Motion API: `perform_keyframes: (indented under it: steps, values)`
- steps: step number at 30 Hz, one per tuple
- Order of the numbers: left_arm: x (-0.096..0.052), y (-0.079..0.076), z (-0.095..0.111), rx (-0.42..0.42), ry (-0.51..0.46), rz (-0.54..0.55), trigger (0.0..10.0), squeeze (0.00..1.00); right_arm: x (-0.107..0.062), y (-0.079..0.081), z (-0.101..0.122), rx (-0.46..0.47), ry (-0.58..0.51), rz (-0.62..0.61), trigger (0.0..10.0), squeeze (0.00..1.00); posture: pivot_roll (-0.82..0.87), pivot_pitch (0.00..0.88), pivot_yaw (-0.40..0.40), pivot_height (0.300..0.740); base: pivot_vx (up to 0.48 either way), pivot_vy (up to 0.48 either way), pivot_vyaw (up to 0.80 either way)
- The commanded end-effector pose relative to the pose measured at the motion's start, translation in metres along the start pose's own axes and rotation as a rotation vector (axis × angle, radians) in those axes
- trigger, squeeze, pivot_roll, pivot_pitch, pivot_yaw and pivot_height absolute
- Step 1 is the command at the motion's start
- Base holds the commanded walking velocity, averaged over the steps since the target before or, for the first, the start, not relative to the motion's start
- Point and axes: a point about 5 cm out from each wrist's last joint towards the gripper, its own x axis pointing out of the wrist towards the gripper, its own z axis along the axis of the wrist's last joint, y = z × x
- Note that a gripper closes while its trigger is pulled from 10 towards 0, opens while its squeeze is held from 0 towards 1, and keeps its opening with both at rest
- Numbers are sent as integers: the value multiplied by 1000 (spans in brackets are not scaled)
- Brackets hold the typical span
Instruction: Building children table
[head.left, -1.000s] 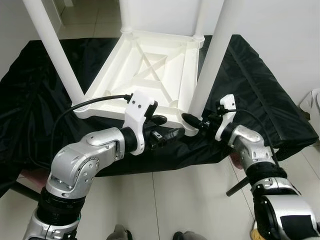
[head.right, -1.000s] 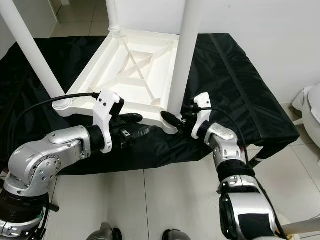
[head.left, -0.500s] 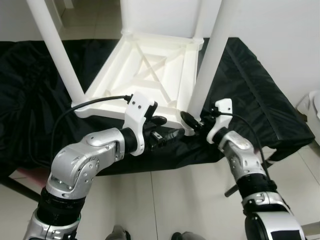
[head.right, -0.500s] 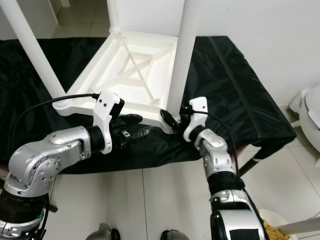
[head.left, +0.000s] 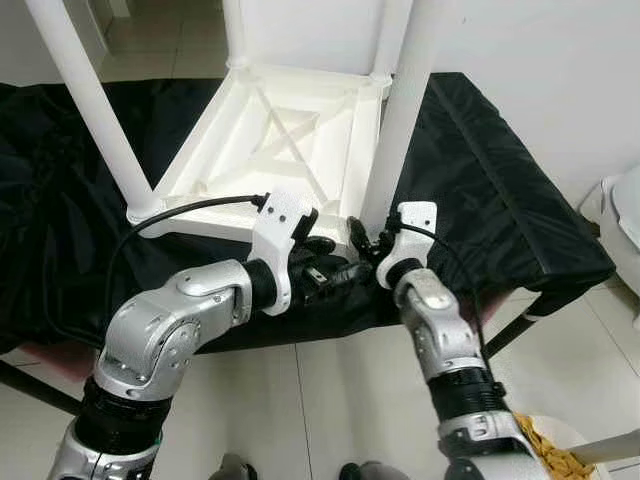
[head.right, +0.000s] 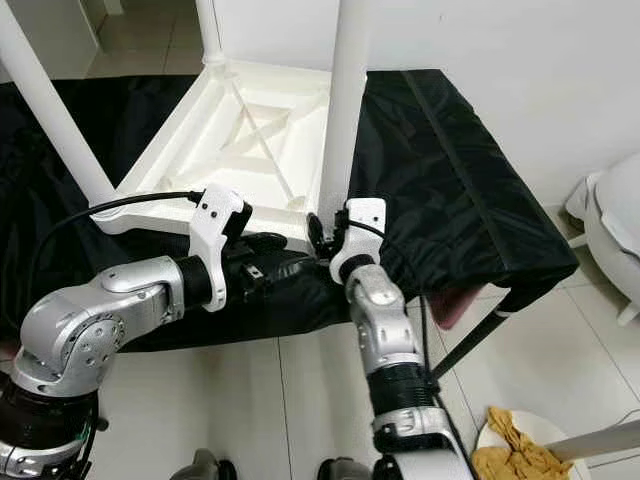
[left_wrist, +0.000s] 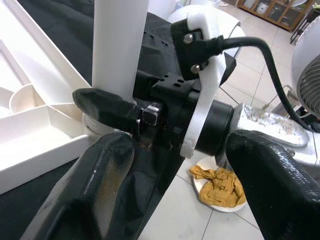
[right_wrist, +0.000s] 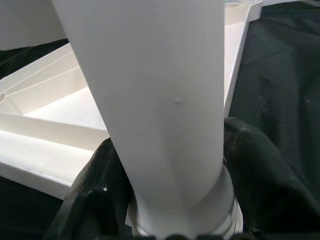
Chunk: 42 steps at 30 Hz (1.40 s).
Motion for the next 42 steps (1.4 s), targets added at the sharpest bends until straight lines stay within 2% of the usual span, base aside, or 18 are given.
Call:
perform_keyframes:
  steps: [1,4,5,9,10,11,12,19,26,27,28,29,37,39,41,42]
  values:
    - [1,-2,-1,5,3,-34,10000,0,-5,-3,-13,14,72,-87,0,0,-55,90,7,740,0,0,0]
    - [1,-2,0,5,2,-36,10000,0,-6,-2,-13,13,74,-114,0,0,-55,90,7,740,0,0,0]
    - [1,-3,-1,4,2,-39,10000,0,-8,-1,-12,0,90,-185,0,0,-62,86,10,740,0,0,0]
    - [2,-3,-1,1,4,-44,10000,0,-7,0,-12,9,97,-194,0,0,-59,84,9,740,0,0,0]
    - [2,-3,-1,2,5,-46,10000,0,-6,0,-12,17,93,-190,3020,0,-59,83,10,740,0,0,0]
    - [2,-3,-1,2,5,-46,10000,0,-6,0,-12,17,93,-190,3020,0,-59,83,10,740,0,0,0]
    - [2,-3,-1,2,5,-46,10000,0,-6,-1,-11,12,96,-192,10000,0,-59,83,10,740,0,0,0]
    - [2,-4,-2,2,6,-47,10000,0,-6,-9,-11,-14,89,-210,10000,0,-57,85,11,740,0,0,0]
    - [0,-3,-1,4,6,-42,10000,0,-7,-13,-8,-4,79,-141,10000,0,-51,90,21,740,0,0,0]
    - [0,-2,-1,4,7,-42,10000,0,-7,-13,-6,-8,71,-112,10000,612,-44,92,27,740,0,0,0]
    - [0,-2,-1,4,7,-42,10000,0,-7,-13,-6,-8,71,-112,10000,612,-44,92,27,740,0,0,0]
    - [-1,-2,-2,4,9,-42,10000,0,-7,-13,-5,-5,63,-99,10000,1000,-38,90,31,740,0,0,0]
    - [-2,-2,-1,6,9,-34,10000,0,-7,-21,-3,-1,41,-67,10000,1000,-27,93,26,740,0,0,0]
    - [-2,-2,-1,7,8,-34,10000,0,-6,-32,1,-17,30,-54,10000,1000,-22,93,23,740,0,0,0]
    - [-2,-2,-1,7,8,-34,10000,0,-6,-32,1,-17,30,-54,10000,1000,-22,93,23,740,0,0,0]
    - [-2,-3,0,7,7,-35,10000,0,-5,-37,2,-25,32,-52,10000,1000,-20,92,22,740,0,0,0]
